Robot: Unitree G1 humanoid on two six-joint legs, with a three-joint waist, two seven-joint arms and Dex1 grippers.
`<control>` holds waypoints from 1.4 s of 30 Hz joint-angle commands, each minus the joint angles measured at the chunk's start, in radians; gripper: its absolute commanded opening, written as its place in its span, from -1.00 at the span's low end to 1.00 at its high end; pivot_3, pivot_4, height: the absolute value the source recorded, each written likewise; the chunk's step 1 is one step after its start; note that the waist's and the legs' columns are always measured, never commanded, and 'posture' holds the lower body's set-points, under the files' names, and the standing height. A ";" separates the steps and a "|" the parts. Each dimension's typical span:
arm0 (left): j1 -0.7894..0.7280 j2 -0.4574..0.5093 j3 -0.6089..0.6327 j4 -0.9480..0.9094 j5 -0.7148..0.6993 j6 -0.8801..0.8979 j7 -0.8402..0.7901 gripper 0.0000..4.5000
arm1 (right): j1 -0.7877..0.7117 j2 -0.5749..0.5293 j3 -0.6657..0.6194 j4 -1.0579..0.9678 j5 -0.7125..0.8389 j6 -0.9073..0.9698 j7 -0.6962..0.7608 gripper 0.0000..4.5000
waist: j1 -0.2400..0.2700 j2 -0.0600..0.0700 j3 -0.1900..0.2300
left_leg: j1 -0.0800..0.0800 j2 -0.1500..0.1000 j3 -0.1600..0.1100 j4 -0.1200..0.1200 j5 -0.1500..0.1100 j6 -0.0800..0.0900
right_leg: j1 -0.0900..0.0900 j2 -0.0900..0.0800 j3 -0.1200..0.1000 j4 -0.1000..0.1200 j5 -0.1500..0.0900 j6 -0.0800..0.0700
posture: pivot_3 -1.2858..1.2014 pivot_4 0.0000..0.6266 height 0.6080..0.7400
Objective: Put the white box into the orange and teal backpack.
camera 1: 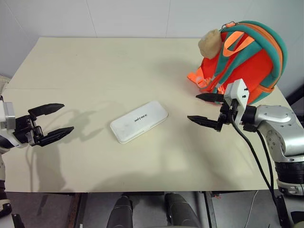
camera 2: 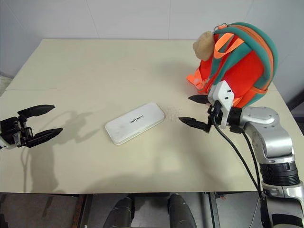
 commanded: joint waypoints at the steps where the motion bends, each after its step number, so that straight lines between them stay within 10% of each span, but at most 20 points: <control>1: 0.010 0.038 0.045 -0.026 -0.024 0.008 -0.004 1.00 | -0.004 0.016 -0.018 -0.045 0.027 -0.007 -0.009 0.97 | 0.000 0.000 0.000 | 0.000 0.000 0.000 0.000 0.000 0.000 | 0.000 0.000 0.000 0.000 0.000 0.000 | 0.03 -0.52 1.00; 16: 0.022 0.000 0.068 -0.177 -0.029 0.115 0.227 1.00 | -0.098 0.116 0.092 0.022 -0.093 -0.007 -0.134 0.89 | -0.002 0.000 0.000 | 0.001 0.000 0.000 0.002 0.000 0.000 | 0.000 0.000 0.000 0.001 0.000 0.000 | 0.03 -0.52 1.00; 29: 0.144 -0.053 0.077 -0.437 -0.097 0.452 0.573 -0.70 | -0.249 0.234 0.175 0.356 -0.340 -0.170 -0.283 -1.00 | -0.002 -0.001 0.000 | 0.000 0.000 0.000 0.000 0.000 0.000 | 0.000 0.000 0.000 0.001 0.000 0.000 | 0.03 -0.52 1.00; 31: 0.161 -0.063 0.097 -0.458 -0.136 0.484 0.565 -0.98 | -0.262 0.244 0.185 0.379 -0.357 -0.169 -0.282 -1.00 | -0.002 -0.001 0.000 | 0.000 0.000 0.000 -0.001 0.000 0.000 | -0.001 0.000 0.000 0.001 0.000 0.000 | 0.03 -0.52 1.00; 42: 0.236 -0.124 0.006 -0.575 -0.221 0.802 0.780 -0.99 | -0.351 0.309 0.257 0.592 -0.483 -0.211 -0.319 -1.00 | -0.004 -0.001 0.000 | 0.002 0.000 0.000 0.000 0.000 0.000 | 0.000 0.000 0.001 0.002 0.000 -0.001 | 0.03 -0.52 1.00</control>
